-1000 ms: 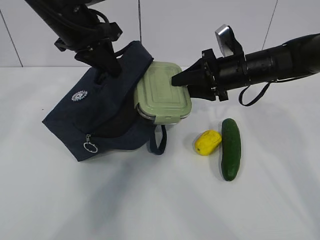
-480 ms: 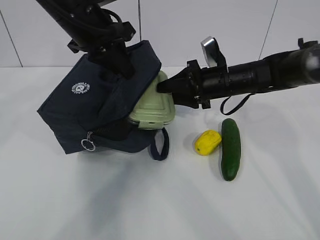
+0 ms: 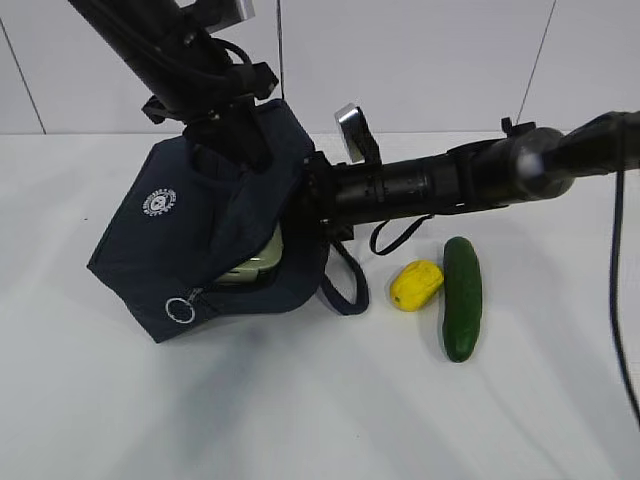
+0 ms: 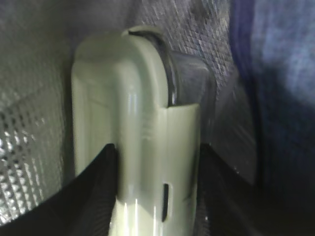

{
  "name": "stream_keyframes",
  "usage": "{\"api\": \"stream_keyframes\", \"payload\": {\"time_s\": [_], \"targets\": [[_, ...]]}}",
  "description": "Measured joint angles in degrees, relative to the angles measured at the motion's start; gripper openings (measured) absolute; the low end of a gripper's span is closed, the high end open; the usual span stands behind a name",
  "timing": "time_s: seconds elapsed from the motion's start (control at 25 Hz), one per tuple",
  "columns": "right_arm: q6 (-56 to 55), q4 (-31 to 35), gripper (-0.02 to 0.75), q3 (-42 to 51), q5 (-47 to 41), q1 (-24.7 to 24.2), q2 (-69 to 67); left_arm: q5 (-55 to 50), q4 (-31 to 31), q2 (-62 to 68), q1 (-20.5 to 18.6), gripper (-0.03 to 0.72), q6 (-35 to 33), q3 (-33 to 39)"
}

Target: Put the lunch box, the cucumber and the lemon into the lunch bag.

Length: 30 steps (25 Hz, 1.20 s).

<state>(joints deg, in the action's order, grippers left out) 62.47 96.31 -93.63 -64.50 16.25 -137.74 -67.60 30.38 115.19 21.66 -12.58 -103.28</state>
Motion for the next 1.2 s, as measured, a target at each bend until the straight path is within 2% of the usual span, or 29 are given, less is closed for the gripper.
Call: {"api": "stream_keyframes", "payload": {"time_s": [0.16, 0.4, 0.64, 0.8, 0.92, 1.2], "targets": [[0.32, 2.14, 0.352, -1.55, 0.83, 1.7, -2.7, 0.12, -2.87, 0.97, 0.09, 0.006, 1.43, 0.0], [0.46, 2.05, 0.354, -2.76, 2.26, 2.56, -4.98, 0.01, -3.49, 3.03, 0.09, 0.006, 1.74, 0.0], [0.35, 1.23, 0.426, -2.88, 0.98, 2.45, -5.07, -0.32, -3.49, 3.61, 0.09, 0.006, 1.8, 0.0], [0.25, 0.36, 0.442, -3.53, -0.94, 1.48, -5.07, -0.45, -3.49, 3.61, 0.09, 0.006, 1.8, -0.07], [-1.13, -2.95, 0.445, -5.18, -1.76, -0.61, -4.97, -0.57, -3.49, 3.61, 0.09, 0.006, 1.8, -0.07], [-13.18, -18.77, 0.445, -9.95, -2.45, -10.19, -0.57, -1.59, -3.39, 3.61, 0.09, 0.006, 1.8, -0.07]]}}
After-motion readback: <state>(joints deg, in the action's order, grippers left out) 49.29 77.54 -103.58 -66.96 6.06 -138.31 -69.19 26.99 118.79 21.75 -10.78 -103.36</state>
